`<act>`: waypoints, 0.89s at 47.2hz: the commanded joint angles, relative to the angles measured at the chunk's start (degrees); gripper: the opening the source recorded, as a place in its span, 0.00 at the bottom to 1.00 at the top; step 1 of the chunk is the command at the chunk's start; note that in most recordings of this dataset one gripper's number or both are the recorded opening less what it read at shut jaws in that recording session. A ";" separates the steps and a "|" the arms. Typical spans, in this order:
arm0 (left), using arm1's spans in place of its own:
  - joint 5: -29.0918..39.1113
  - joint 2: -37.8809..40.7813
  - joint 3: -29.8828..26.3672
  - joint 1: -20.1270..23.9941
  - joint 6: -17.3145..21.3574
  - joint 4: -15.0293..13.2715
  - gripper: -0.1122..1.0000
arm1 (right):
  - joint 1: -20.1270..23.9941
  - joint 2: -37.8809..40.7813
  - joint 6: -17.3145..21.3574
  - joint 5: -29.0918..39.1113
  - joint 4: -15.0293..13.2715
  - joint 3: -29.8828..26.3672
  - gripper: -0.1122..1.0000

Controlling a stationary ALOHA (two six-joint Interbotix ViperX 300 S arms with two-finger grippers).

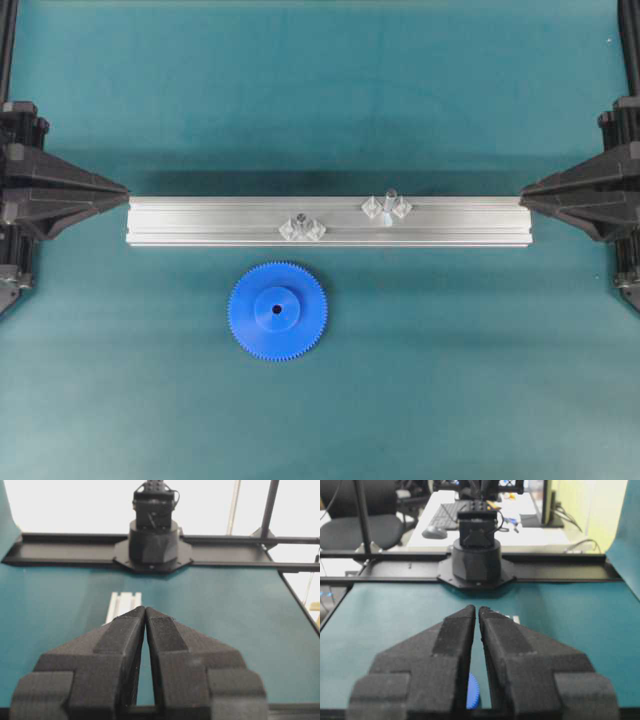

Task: Find the location of the shaft and insert the large gear.
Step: 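Move the left gripper over the large blue gear's hub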

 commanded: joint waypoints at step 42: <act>7.47 15.38 -4.04 -2.99 -3.34 0.97 0.11 | -0.97 -2.29 2.99 21.88 1.32 1.41 0.11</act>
